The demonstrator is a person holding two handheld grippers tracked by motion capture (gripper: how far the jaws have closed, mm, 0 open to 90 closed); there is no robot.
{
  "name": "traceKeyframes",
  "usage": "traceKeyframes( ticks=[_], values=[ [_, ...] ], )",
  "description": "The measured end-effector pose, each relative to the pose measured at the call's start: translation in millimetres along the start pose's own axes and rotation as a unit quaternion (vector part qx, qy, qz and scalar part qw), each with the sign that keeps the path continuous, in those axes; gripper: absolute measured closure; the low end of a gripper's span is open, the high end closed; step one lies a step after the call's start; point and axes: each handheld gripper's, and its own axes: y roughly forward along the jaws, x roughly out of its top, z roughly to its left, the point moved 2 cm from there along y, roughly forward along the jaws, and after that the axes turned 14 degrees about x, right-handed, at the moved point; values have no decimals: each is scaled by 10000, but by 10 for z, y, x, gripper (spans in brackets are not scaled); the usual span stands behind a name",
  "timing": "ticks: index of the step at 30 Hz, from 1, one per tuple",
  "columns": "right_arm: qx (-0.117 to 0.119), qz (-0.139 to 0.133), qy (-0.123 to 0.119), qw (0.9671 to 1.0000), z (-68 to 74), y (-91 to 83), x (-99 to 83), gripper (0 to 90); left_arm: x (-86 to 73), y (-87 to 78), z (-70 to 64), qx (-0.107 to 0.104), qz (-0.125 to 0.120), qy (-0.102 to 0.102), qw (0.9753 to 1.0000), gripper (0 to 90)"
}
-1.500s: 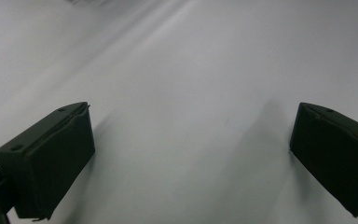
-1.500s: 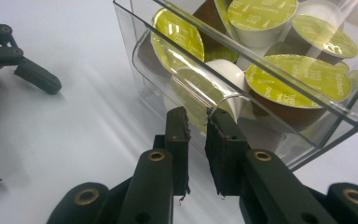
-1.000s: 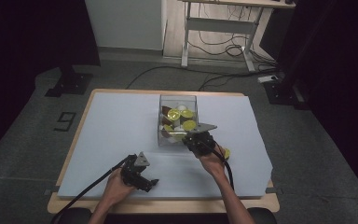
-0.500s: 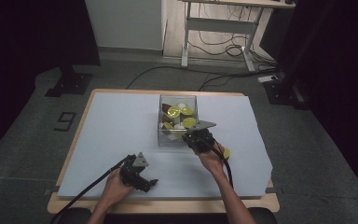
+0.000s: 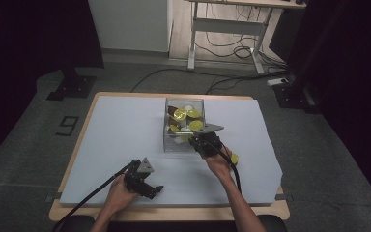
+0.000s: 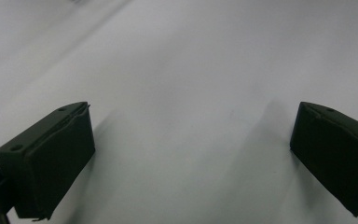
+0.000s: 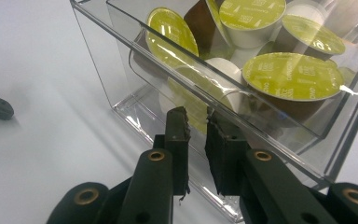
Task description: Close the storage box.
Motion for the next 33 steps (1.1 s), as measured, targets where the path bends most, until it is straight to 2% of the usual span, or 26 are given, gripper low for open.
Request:
traceKeyframes(
  ticks=[27,30,33],
  values=[
    [12,-38,86,10000,-24,40,1,777,-1,0,1,-6,9,-5,10000,0],
    [29,-22,136,9999,-27,40,2,759,-1,0,2,-9,11,-8,10000,0],
    [61,43,139,9999,-15,50,-1,702,-2,0,3,-11,10,-11,10000,0]
  ],
)
